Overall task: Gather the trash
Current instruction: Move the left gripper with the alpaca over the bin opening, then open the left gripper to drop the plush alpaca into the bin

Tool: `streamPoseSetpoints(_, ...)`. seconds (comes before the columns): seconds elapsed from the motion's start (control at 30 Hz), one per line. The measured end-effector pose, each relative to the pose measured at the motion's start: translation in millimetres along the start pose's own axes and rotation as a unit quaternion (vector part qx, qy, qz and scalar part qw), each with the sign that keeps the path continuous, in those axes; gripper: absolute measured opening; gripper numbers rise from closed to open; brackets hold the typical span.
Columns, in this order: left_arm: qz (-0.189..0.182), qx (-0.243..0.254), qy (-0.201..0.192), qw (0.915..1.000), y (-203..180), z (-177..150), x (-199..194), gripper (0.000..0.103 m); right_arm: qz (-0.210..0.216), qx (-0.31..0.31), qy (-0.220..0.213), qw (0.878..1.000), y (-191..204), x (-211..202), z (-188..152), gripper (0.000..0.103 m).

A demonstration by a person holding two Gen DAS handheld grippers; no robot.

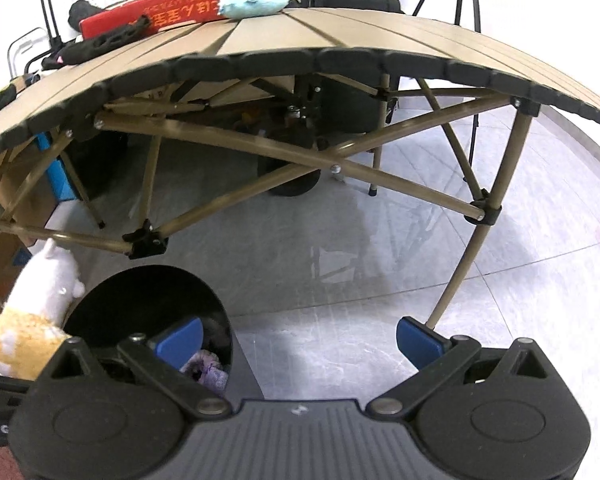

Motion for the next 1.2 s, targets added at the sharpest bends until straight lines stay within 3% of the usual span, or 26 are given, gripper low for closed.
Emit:
streamPoseSetpoints(0.17, -0.019, -0.002, 0.009, 0.9998, -3, 3, 4, 0.103, 0.000, 0.020, -0.015, 1.000, -8, -5, 2, 0.103)
streamPoseSetpoints(0.8, -0.023, -0.015, 0.015, 0.9995, 2, 2, 0, 0.103, 0.007, 0.030, -0.017, 0.999, -7, -5, 2, 0.103)
streamPoseSetpoints(1.2, -0.034, -0.040, -0.059, 0.9969, 16, 9, -44, 0.103, 0.037, 0.045, -0.047, 0.997, -6, -38, 5, 0.103)
Point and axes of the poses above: each gripper's, at about its wrist camera, not at the fingertips, and x roughly the way its jaws point, y to its left, z to its top, the point moved 2 cm from there along x, roughly the way its jaws point, and after that the axes turned 2 degrees about z, right-handed, at the moved point
